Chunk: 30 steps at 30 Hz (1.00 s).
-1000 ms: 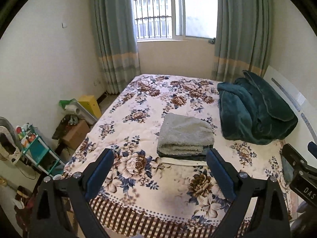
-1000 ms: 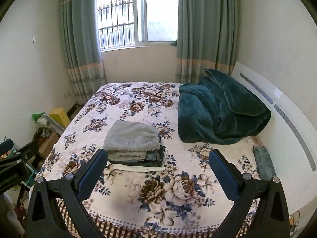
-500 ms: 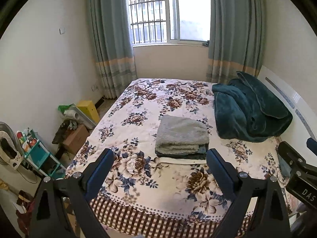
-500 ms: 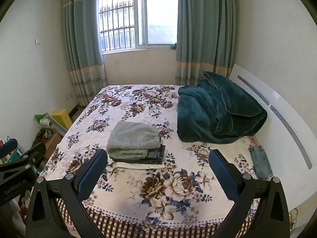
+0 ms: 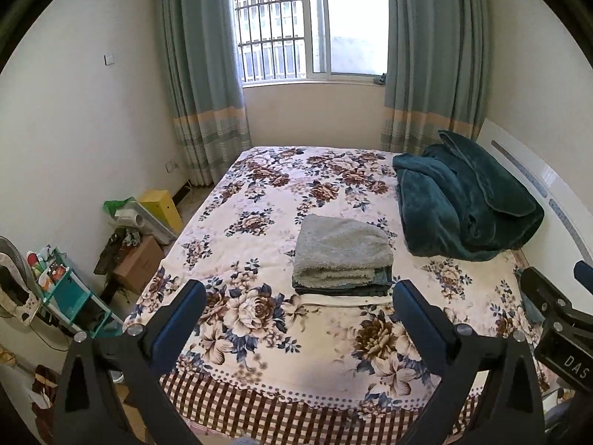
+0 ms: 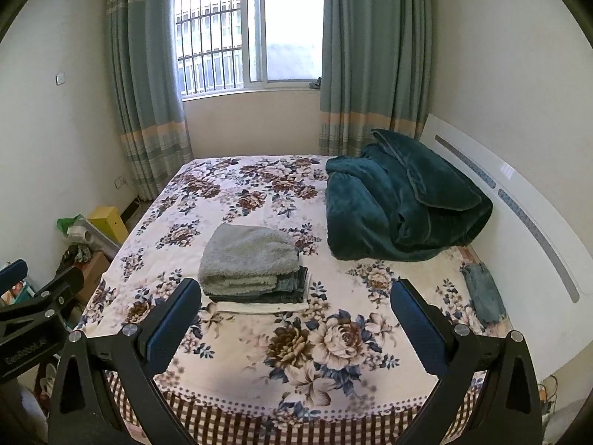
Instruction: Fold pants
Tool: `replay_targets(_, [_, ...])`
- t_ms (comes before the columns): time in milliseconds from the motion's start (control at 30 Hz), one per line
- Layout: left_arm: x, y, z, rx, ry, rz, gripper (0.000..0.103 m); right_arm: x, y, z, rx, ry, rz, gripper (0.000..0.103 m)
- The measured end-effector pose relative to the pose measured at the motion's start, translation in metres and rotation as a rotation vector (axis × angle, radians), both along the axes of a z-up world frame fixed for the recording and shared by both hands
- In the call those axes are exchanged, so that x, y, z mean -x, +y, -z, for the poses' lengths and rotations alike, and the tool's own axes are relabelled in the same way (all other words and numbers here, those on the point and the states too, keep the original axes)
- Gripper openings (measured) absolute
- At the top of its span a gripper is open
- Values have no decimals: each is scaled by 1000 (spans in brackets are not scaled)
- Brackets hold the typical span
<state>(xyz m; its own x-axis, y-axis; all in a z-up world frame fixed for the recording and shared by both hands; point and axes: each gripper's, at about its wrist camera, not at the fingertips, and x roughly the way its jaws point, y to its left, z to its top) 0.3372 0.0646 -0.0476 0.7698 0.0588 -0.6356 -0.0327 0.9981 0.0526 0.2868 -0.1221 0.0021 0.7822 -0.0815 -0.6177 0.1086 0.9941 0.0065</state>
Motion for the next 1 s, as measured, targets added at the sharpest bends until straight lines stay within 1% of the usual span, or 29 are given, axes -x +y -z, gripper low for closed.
replay_targets(233, [-3, 3, -1, -1, -2, 1, 103, 2, 9, 0, -7, 10, -4, 103])
replay_targets(1000, [1, 4, 2, 12, 4, 6, 103, 1, 12, 1, -7, 20, -8, 103])
